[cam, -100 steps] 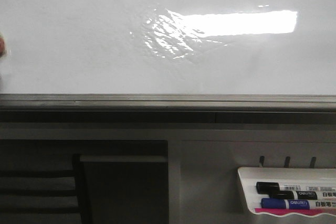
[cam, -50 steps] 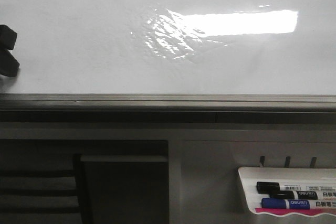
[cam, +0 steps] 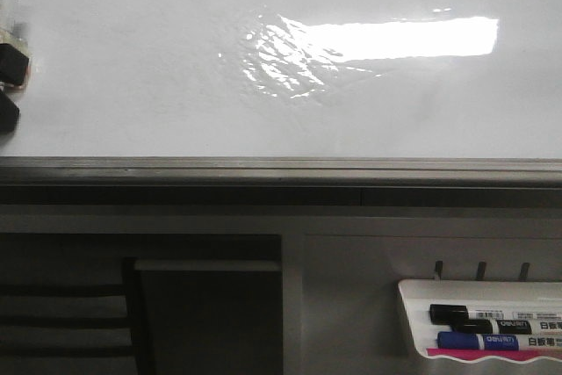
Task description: Write number 7 on whiteboard
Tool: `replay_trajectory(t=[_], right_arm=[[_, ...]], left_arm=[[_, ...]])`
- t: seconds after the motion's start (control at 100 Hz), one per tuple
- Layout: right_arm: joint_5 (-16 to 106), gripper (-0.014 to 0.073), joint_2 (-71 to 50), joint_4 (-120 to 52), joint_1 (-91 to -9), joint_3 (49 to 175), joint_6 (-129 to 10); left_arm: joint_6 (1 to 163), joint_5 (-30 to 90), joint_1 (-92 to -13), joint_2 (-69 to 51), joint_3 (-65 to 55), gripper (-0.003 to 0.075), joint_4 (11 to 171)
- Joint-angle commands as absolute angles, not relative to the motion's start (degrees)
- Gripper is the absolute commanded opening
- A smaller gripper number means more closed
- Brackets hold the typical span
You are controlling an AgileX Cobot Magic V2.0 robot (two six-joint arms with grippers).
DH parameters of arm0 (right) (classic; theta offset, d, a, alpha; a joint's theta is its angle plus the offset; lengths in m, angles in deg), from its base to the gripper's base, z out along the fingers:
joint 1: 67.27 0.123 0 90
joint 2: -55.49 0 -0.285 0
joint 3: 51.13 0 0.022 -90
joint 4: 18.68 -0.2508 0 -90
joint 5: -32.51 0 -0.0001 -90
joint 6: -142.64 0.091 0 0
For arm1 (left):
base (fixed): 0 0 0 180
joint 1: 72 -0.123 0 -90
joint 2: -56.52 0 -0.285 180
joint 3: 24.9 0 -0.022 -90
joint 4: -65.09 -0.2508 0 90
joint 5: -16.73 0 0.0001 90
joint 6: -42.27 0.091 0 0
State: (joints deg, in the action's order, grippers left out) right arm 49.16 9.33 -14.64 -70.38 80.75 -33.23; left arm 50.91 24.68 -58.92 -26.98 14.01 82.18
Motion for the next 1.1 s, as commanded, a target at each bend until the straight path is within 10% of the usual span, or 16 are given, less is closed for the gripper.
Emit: replay_trajectory(t=[0.0, 0.47, 1.09], right_arm=[[50.0, 0.0416, 9.0, -14.9, -70.4, 83.6, -33.4], [77.2, 0.0320, 5.2, -27.7, -61.0, 102.8, -50.5], [80.2, 0.0310, -11.6, -53.7, -38.9, 108.3, -91.7]], left_arm=[[50.9, 25.3, -58.7, -24.3, 11.3, -0.0020, 81.6], [66.9, 70.8, -53.2, -21.7, -9.9, -0.0020, 76.6], [87.0, 67.4, -24.8, -24.3, -12.1, -0.0020, 77.9]])
